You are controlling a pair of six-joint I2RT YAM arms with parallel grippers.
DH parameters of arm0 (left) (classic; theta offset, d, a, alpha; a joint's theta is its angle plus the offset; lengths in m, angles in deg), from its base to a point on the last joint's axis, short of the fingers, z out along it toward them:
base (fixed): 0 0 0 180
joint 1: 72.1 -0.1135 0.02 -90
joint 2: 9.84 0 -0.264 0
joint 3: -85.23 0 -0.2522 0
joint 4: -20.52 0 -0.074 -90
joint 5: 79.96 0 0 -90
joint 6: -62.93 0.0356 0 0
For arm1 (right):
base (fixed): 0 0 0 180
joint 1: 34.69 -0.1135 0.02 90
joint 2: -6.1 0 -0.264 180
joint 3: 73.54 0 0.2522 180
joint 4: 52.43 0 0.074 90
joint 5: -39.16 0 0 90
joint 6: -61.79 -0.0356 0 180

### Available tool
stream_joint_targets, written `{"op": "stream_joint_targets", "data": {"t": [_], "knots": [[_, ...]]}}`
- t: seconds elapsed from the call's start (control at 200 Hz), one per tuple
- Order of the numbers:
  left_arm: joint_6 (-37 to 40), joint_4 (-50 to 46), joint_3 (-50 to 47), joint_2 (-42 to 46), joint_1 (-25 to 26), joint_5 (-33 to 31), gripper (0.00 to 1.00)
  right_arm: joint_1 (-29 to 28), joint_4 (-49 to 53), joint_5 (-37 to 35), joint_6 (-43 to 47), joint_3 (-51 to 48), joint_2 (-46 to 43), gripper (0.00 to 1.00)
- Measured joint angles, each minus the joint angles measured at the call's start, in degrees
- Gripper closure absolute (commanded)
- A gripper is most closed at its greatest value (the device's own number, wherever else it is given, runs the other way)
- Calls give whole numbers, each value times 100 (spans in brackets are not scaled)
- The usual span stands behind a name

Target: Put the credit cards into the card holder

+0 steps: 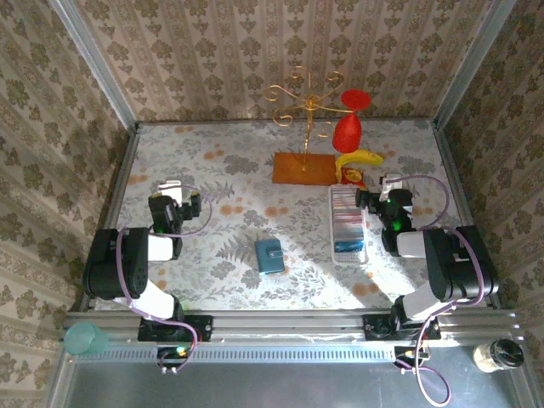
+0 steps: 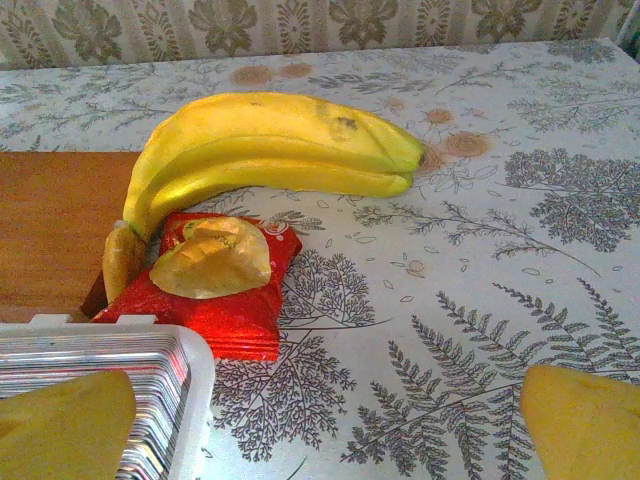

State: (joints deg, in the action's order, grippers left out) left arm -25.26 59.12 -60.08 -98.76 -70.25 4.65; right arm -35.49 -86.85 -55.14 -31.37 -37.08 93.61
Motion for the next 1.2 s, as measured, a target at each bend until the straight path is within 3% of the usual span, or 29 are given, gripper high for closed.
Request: {"op": "stream_joint_targets", "data": {"t": [0.875, 0.975, 1.06, 1.11, 1.2], "knots": [[48, -2, 0, 4, 17, -2, 0, -2, 20, 0, 2, -22, -96, 0], [203, -72, -31, 236, 234, -160, 0, -39, 481, 0, 0, -81, -734, 0], [367, -490, -35, 927, 605, -431, 0, -66, 1248, -48, -122, 9, -1679, 0], [361, -951, 52, 1467, 831, -608, 0, -76, 1821, -177, -343, 164, -2260, 0], [-304, -2194, 573, 2378, 975, -785, 0, -59, 2769, -444, -964, 466, -3189, 0]]}}
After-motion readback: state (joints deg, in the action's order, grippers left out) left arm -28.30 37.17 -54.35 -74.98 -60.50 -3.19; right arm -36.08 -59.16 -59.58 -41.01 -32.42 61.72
